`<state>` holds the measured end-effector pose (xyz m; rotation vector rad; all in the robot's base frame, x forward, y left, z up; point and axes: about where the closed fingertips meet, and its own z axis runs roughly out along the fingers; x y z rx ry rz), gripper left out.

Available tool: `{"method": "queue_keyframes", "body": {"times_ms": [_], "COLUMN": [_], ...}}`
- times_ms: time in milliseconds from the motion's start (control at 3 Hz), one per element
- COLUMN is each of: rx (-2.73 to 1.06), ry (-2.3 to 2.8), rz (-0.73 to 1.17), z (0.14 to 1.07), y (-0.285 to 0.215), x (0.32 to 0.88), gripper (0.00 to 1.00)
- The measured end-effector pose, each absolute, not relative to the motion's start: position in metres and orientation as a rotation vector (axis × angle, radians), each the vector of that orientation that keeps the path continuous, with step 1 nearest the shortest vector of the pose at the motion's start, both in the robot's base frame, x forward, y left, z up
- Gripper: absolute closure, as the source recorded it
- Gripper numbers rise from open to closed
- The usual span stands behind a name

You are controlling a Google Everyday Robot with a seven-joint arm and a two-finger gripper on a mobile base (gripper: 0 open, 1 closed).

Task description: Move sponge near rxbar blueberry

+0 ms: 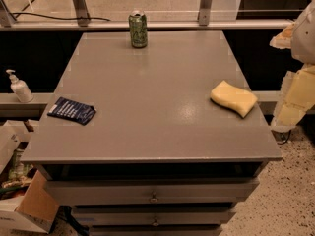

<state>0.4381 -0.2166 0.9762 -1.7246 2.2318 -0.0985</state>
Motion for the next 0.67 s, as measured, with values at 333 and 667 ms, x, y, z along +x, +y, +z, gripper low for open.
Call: {"method": "queue_keyframes", "body": {"times_ms": [333,667], "rx": [-1.724,-1.72], "ry": [2.232,2.235], "rz": [-0.099,-0.083], "z": [0.9763,0.974], "y": [-0.2166,-0.2172], "x": [0.4382,0.4397], "gripper": [0.0,0.0]}}
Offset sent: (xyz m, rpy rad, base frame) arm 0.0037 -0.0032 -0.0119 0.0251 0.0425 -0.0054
